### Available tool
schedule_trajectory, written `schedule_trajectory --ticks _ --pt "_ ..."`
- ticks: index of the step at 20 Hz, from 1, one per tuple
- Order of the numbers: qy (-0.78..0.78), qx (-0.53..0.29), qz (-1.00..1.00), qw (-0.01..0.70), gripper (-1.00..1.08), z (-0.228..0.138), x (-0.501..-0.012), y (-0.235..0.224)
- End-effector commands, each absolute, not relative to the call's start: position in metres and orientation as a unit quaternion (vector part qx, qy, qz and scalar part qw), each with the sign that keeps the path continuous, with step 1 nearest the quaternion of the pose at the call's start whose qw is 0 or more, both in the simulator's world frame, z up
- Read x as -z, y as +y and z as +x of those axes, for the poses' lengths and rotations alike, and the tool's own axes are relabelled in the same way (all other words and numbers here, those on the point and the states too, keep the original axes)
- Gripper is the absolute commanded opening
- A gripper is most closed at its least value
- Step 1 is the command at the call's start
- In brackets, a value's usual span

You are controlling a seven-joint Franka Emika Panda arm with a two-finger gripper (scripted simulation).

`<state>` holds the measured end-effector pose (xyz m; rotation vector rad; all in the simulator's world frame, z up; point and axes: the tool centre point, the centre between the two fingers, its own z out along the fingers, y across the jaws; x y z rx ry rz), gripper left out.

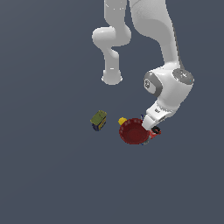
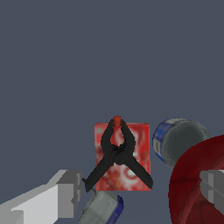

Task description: Pick up a designated object from a clutter of objects.

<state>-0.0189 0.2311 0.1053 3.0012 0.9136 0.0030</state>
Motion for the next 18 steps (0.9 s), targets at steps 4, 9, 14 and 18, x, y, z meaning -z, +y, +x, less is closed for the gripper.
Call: schedule_trajectory --ticks 4,9,14,18 --pt "0.306 0.000 0.952 0.000 1.00 -0.026 -0.094 0.242" --pt "0.305 -0.001 0.952 0.000 1.00 -0.025 -0.091 0.241" --pt "0.306 0.000 0.952 0.000 1.00 -0.026 -0.069 0.241" --pt "0.306 0.000 0.952 0.000 1.00 -0.026 -0.051 0.241"
